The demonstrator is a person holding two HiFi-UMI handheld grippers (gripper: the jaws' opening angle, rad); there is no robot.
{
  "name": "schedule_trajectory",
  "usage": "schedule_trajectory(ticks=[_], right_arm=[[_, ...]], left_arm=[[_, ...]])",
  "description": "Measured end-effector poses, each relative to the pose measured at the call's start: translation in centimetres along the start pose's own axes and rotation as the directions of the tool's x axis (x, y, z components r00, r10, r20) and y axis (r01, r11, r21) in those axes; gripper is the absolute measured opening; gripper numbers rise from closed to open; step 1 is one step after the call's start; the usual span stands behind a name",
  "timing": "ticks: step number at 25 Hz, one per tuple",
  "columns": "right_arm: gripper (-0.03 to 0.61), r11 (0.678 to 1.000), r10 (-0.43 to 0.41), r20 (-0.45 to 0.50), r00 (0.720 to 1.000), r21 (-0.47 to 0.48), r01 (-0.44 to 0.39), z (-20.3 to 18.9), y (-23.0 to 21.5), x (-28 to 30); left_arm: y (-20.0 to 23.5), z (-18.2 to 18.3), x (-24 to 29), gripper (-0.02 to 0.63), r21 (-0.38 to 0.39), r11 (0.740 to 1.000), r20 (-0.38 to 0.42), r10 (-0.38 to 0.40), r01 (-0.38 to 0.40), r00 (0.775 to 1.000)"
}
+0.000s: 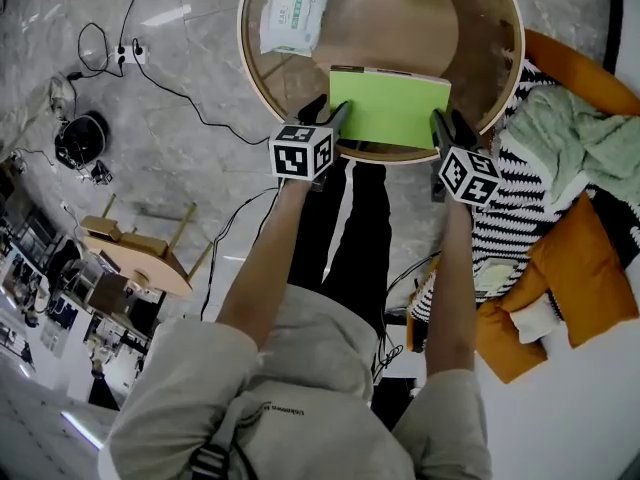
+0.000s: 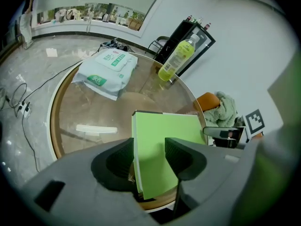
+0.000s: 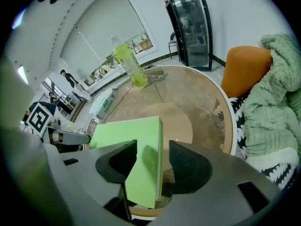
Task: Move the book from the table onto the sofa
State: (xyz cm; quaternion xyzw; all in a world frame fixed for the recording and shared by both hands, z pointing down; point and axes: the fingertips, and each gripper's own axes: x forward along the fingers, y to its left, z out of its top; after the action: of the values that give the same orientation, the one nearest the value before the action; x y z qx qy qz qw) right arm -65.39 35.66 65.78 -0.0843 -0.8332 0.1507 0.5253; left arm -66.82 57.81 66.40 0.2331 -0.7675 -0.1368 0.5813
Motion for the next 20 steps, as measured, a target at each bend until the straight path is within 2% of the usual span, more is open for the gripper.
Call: schedule_trajectory(ticks=[2, 5, 10, 15, 17, 20], right_arm=[[0.222, 1.000, 0.018, -0.018, 1.000, 0.007, -0.017, -0.2, 0.2, 0.5], [0.222, 0.999, 0.035, -0.025, 0.999, 0.032, -0.034, -0.6, 0.5, 1.0], [0.222, 0.995, 0.055, -0.039, 0.998, 0.086, -0.052, -1.4, 0.7, 1.7], [0.222, 0.989, 0.041, -0.013, 0.999, 0.146, -0.038, -1.4, 0.7, 1.8], [0.222, 0.984, 0.046, 0.001, 0.999, 0.170, -0.046, -1.4, 1.4, 2.1], [0.222, 0.989, 0.027, -0.013, 1.000, 0.147, -0.025, -1.6, 1.7, 2.4]], left_arm=[[-0.3, -0.3, 0.5, 0.235, -0.013, 1.000, -0.022, -0.022, 0.021, 1.000], [-0.3, -0.5, 0.8, 0.253, -0.023, 0.999, -0.041, -0.035, 0.034, 0.999], [0.1, -0.4, 1.4, 0.261, -0.029, 0.999, -0.063, -0.046, 0.044, 0.997], [-0.7, -0.5, 2.3, 0.262, -0.024, 0.995, -0.107, -0.096, 0.094, 0.990], [-0.6, -0.4, 2.6, 0.261, -0.023, 0.996, -0.108, -0.086, 0.084, 0.991], [-0.4, -0.2, 2.7, 0.259, -0.015, 0.998, -0.099, -0.059, 0.058, 0.993]])
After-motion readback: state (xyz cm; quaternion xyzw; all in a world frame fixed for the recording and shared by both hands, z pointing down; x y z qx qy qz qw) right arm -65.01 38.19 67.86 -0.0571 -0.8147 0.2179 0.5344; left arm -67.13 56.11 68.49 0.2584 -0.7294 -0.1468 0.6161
